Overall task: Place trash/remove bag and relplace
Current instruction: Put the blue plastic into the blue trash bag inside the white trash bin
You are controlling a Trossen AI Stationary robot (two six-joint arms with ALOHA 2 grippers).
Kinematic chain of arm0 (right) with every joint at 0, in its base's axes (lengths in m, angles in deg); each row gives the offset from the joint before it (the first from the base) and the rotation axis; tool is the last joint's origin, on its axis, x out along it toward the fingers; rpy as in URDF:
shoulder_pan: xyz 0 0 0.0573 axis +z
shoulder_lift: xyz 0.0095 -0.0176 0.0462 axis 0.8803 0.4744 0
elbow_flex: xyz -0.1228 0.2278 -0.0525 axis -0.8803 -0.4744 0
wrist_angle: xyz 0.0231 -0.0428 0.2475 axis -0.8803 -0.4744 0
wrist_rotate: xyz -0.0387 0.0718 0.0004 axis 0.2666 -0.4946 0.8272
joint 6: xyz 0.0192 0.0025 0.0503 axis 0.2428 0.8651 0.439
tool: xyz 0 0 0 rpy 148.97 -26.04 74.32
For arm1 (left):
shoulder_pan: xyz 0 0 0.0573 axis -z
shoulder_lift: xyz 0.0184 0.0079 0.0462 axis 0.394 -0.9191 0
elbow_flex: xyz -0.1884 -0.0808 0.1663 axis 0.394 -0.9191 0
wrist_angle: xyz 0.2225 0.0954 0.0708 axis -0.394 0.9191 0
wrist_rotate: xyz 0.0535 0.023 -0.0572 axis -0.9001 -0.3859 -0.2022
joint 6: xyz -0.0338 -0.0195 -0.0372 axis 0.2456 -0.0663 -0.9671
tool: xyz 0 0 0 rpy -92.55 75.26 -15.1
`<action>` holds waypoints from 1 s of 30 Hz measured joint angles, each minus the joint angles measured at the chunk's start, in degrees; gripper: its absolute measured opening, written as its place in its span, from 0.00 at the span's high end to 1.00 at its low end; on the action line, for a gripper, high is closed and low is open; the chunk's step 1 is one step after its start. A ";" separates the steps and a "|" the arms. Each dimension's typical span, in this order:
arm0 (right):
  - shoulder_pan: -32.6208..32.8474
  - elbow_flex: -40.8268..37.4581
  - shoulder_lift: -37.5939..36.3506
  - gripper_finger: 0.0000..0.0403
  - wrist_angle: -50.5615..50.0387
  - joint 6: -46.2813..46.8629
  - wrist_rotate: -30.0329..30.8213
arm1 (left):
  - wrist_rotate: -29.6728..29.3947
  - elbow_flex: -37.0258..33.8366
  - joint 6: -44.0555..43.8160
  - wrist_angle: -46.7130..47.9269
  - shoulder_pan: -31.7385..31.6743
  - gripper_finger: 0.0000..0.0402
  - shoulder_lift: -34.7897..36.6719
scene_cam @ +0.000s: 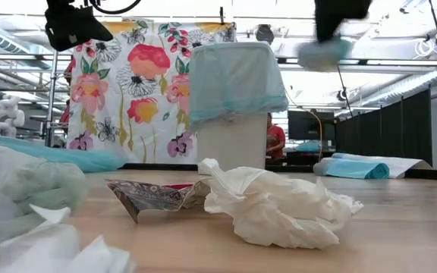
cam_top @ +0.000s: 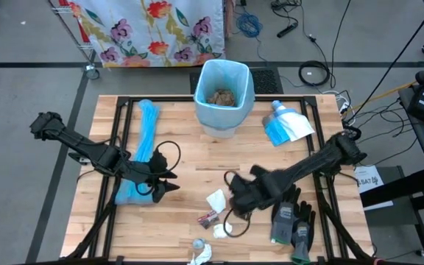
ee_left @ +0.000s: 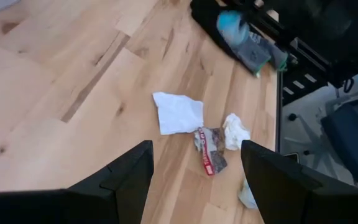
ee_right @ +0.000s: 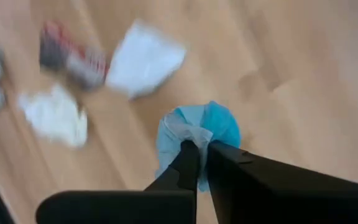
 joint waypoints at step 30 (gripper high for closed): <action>-48.53 18.66 -6.12 0.69 20.65 -45.48 7.90 | -8.09 0.04 -1.92 0.00 0.04 0.40 0.00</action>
